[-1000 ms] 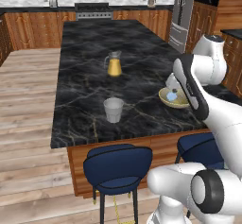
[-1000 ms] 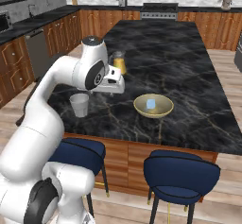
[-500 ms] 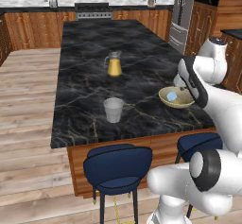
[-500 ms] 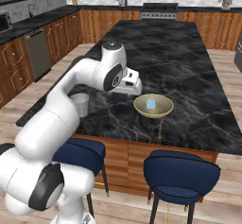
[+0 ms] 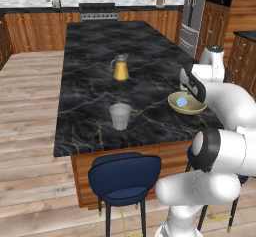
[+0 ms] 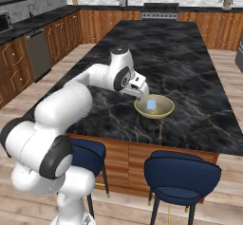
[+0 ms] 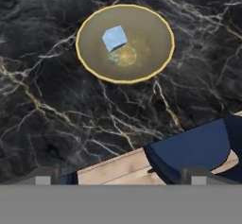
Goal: There are two ice cubes in the ice bowl. Place both ice cubes in the glass cup.
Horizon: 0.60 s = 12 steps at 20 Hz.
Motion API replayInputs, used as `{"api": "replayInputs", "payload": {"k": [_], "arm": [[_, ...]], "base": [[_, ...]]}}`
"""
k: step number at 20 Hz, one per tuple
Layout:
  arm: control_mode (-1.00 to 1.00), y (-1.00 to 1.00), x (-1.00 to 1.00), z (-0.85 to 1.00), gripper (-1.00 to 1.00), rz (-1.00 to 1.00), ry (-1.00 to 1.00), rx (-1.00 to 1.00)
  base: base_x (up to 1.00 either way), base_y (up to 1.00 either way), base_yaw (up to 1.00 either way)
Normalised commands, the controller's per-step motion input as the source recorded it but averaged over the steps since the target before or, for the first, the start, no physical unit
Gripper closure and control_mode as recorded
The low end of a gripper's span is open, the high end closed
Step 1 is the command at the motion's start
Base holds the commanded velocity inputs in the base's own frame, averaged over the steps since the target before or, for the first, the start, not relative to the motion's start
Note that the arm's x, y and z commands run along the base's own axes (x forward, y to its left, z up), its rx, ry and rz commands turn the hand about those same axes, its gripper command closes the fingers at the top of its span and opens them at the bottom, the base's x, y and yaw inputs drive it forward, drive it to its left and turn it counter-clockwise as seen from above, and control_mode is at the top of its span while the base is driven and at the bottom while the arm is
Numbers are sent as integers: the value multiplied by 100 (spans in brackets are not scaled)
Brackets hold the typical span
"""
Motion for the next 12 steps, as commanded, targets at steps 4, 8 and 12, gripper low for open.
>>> {"api": "replayInputs", "payload": {"k": [4, 8, 12], "arm": [[-100, -44, 54, -3, -100, 0, 27, 20], [-100, -13, 29, -14, -100, 0, 13, 0], [-100, -13, 46, -44, -100, 0, 0, 0]], "base": [[0, 0, 0], [0, 0, 0], [0, 0, 0]]}}
